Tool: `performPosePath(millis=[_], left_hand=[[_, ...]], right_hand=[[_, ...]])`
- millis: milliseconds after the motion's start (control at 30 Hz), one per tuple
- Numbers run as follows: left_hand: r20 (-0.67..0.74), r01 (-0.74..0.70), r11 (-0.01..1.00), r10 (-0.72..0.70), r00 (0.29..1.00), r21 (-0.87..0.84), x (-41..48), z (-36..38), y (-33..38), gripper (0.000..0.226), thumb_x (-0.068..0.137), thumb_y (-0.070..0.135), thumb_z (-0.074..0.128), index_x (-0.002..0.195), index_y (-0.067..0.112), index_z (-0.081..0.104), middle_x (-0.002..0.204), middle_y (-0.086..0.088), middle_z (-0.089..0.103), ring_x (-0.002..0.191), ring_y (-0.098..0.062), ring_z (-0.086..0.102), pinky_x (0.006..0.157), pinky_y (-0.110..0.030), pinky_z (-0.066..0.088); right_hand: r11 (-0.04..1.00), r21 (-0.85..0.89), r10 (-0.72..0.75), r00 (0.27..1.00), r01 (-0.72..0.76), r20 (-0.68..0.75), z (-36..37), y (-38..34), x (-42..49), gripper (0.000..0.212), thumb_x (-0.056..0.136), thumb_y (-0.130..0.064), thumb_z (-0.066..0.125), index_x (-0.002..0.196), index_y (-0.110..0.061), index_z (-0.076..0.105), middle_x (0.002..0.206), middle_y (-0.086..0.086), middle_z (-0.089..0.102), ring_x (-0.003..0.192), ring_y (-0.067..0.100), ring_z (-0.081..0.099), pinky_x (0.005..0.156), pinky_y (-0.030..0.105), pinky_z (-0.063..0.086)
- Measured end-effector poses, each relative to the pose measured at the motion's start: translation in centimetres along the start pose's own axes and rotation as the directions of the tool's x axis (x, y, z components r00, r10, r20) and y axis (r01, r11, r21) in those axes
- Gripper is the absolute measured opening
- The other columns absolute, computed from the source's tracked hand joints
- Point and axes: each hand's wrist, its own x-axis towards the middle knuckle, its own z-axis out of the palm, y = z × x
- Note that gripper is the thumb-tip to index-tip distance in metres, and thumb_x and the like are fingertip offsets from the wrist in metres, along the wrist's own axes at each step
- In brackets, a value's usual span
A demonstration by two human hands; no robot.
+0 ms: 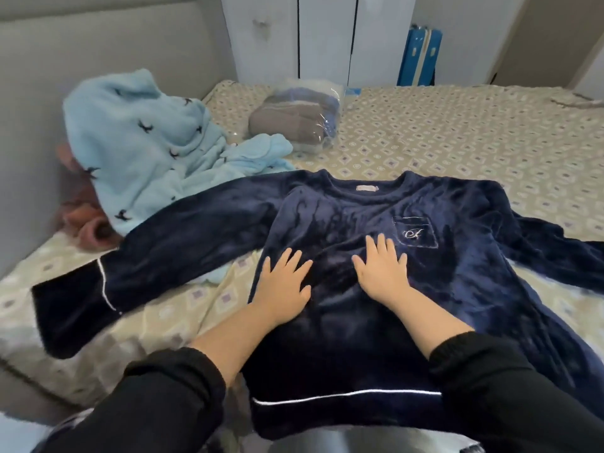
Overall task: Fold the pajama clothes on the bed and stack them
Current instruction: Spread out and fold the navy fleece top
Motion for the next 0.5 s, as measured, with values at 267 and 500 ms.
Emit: performPosePath(millis=[267,500], left_hand=[[-0.164,0.306,0.893,-0.373,0.913,-0.329,-12.7,-1.2,-10.8,0.043,0.094,0.015,0.048,0.137,0.017,0.053,0.160,-0.005,0.018,0.148,-0.022,0.008,0.119,-0.040,0.013],[0.169,0.127,-0.137,-0.941,0.292,-0.982,-16.5,-2.5,-14.4,0.030,0.095,0.005,0.050,0.125,0.003,0.053,0.111,-0.013,0.061,0.093,-0.025,0.065,0.081,-0.035,0.054]], right_hand=[[0.973,-0.021,-0.227,0.972,0.229,0.066,5.7,-11.7,-4.5,0.063,0.101,-0.049,0.019,0.154,-0.019,0.004,0.162,0.008,-0.003,0.148,0.026,-0.005,0.116,0.053,0.004],[0.972,-0.071,-0.223,0.975,0.223,-0.002,6.9,-11.2,-4.4,0.061,0.101,-0.047,0.021,0.154,-0.022,0.008,0.162,0.006,-0.001,0.149,0.024,-0.003,0.117,0.050,0.007]])
